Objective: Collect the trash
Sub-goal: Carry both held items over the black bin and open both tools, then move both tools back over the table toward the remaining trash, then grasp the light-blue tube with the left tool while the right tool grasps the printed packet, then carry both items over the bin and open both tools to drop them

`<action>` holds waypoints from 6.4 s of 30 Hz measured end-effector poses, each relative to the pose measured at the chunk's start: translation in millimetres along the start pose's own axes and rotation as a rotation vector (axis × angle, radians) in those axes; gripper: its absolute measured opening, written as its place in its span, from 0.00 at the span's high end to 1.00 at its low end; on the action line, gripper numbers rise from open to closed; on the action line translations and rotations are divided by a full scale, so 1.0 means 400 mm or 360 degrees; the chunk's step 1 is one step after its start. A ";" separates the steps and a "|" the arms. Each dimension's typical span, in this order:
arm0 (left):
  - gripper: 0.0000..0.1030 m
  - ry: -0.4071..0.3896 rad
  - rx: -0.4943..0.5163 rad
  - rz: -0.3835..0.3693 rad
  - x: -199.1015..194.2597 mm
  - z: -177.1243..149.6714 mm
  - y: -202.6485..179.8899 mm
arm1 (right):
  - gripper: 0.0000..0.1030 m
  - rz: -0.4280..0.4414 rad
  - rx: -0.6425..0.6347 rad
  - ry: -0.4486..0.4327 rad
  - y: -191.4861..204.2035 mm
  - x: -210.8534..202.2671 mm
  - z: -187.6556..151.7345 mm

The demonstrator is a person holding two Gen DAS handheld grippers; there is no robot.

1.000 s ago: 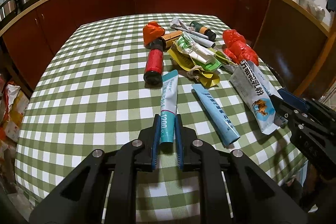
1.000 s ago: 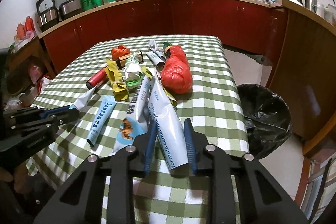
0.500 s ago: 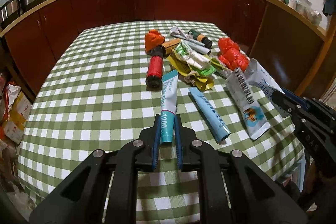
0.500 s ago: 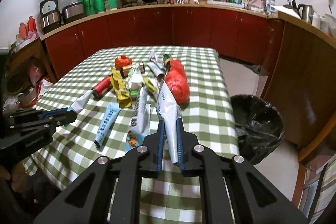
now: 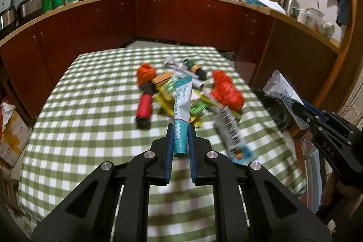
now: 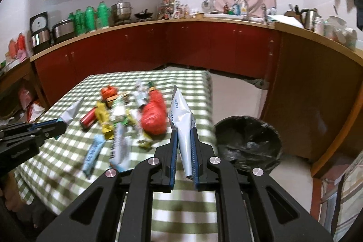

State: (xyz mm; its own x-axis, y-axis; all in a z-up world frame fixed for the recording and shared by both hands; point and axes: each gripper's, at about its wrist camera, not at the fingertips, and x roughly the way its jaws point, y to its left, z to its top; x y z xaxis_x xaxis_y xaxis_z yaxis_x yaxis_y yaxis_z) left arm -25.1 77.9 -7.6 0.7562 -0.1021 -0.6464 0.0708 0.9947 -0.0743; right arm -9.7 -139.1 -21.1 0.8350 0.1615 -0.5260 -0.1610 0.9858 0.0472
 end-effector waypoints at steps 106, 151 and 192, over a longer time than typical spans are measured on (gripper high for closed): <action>0.32 0.0199 -0.0112 0.0439 0.051 -0.067 0.205 | 0.27 0.0050 -0.0063 0.0138 0.193 0.090 -0.053; 0.56 0.0300 0.0023 0.0180 0.139 -0.069 -0.040 | 0.84 0.0080 -0.0007 0.0129 0.032 0.025 -0.073; 0.88 0.0084 0.0095 -0.0099 0.201 0.089 -0.213 | 0.85 -0.0172 0.0128 -0.0043 -0.150 0.058 0.023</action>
State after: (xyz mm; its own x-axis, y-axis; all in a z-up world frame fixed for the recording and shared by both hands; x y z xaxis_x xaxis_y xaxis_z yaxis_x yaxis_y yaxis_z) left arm 52.9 -14.5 -26.3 0.7140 -0.1627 -0.6810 0.1565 0.9851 -0.0714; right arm 24.3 -194.2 -28.4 0.8592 0.0544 -0.5087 -0.0276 0.9978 0.0601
